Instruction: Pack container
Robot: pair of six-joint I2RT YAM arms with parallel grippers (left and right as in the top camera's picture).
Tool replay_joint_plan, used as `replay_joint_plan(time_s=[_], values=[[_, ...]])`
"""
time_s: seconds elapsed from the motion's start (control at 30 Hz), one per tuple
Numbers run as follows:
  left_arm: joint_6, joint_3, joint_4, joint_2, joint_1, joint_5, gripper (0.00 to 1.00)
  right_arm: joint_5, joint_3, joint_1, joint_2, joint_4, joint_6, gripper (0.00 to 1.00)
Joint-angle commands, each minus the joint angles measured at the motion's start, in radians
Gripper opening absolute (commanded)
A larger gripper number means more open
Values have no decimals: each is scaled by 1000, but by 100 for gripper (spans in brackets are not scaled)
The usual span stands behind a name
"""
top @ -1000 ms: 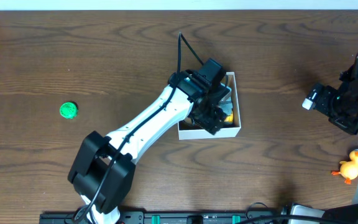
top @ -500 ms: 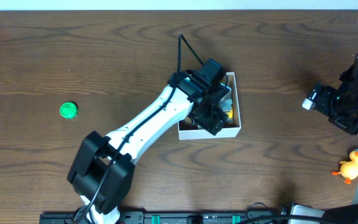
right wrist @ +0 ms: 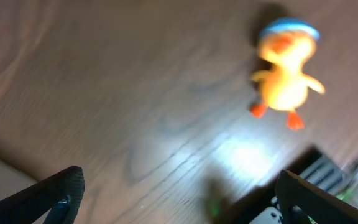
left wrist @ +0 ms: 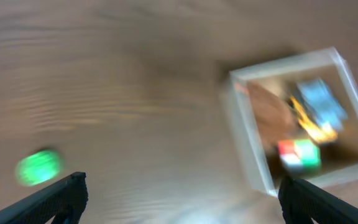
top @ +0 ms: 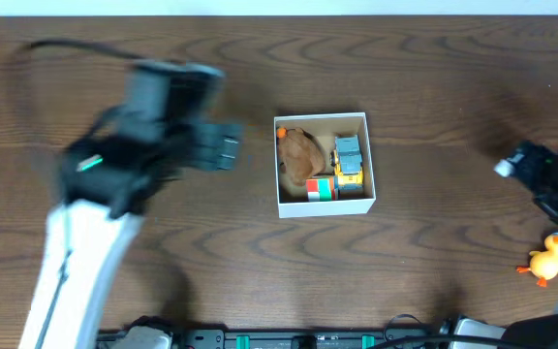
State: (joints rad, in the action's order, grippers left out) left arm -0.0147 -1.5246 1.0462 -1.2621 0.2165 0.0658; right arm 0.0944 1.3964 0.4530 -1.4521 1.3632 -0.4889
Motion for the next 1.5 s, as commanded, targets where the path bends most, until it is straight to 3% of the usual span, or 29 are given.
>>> replay_joint_plan(time_s=[0.0,0.13,0.3,0.57,0.8,1.07,1.13,1.17,1.2,1.3,1.33,1.47], values=[[-85,0,16,83,-167,-31,98,-10,-4,139,6,12,-84,99],[-150,0,43,131,-312,-21,98,-20,-26,311,6,-1,-90,99],[-232,18,62,108,-387,-21,98,-70,-172,460,6,-127,-74,99],[-235,30,65,-19,-397,47,98,-76,-470,451,6,-427,-19,99],[-235,30,68,-88,-397,47,98,-57,-556,449,6,-566,-19,97],[-234,29,69,-93,-397,47,98,-23,-650,450,-7,-679,-20,84],[-234,30,69,-93,-397,47,98,-23,-679,451,-8,-709,-20,76],[-234,30,69,-93,-397,47,98,-23,-686,451,-8,-717,-20,66],[-234,30,69,-93,-397,47,98,-23,-688,451,-8,-719,-23,54],[-234,30,69,-93,-397,47,98,-24,-685,451,-7,-721,-31,8],[-234,30,69,-93,-397,47,98,-25,-684,451,-7,-720,-31,1],[-234,30,69,-93,-397,47,98,-43,-676,451,-7,-719,-31,1]])
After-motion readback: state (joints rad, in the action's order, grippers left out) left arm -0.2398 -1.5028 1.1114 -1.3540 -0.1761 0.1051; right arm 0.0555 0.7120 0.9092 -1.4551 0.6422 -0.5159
